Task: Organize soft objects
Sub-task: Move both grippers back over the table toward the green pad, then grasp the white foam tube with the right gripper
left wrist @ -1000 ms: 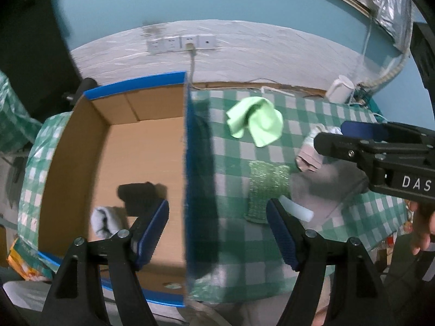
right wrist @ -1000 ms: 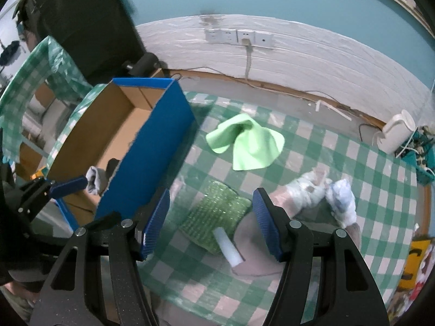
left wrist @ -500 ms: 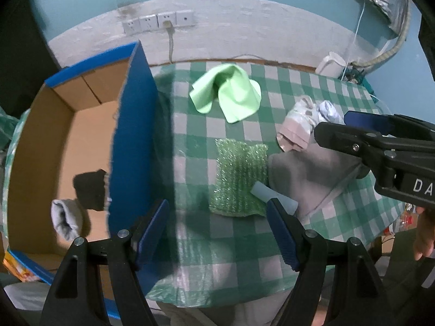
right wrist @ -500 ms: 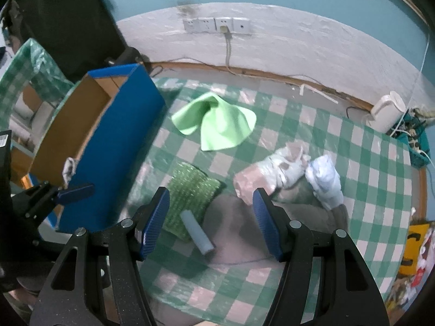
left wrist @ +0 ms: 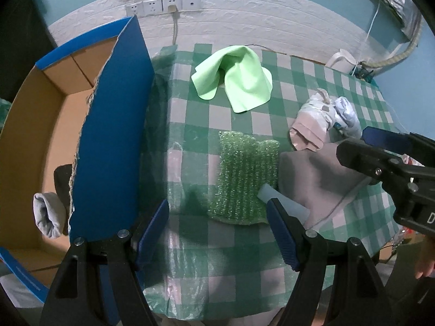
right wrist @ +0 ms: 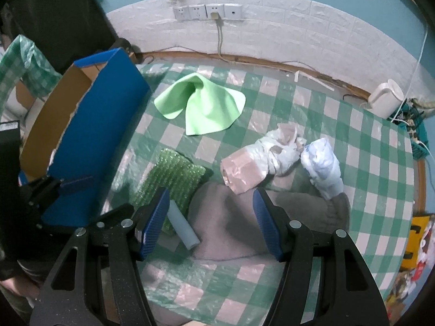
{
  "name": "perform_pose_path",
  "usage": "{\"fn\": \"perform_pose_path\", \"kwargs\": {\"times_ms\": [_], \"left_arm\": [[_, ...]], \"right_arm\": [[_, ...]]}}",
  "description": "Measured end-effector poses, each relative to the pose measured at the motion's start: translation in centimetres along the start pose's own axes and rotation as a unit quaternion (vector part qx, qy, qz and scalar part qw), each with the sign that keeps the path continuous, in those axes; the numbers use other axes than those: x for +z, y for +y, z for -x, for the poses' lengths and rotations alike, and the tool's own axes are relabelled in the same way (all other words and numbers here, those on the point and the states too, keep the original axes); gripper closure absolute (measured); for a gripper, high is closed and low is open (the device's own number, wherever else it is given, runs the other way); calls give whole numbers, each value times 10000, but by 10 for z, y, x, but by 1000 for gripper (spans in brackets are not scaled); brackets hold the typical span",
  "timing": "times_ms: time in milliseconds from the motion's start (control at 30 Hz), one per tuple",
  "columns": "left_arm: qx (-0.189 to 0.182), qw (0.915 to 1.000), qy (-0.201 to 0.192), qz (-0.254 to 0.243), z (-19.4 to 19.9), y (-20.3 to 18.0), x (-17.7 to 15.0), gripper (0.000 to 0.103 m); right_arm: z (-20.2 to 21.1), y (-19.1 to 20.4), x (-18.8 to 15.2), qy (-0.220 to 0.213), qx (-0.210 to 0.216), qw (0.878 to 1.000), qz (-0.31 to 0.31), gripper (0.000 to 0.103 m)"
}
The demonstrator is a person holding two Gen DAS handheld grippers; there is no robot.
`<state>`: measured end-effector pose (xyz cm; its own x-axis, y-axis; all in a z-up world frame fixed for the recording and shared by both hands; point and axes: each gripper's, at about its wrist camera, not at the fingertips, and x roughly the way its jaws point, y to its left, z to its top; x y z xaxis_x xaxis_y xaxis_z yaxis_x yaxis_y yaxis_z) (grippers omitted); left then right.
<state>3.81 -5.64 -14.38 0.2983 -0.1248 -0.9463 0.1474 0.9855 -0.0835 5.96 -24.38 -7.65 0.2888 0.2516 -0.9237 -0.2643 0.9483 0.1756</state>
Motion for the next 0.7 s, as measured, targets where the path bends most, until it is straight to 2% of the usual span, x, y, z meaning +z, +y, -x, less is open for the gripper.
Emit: {"fn": "perform_pose_path", "kwargs": {"times_ms": [333,700], "left_arm": [[-24,9999,88,109,-10,16,-1,27],[5,9993,384,19,-19,28,-23,27]], "right_arm": [[-24,7,-7,260,-44,9994,226,38],[-55,40,-26,627,-126,9924,1054,38]]}}
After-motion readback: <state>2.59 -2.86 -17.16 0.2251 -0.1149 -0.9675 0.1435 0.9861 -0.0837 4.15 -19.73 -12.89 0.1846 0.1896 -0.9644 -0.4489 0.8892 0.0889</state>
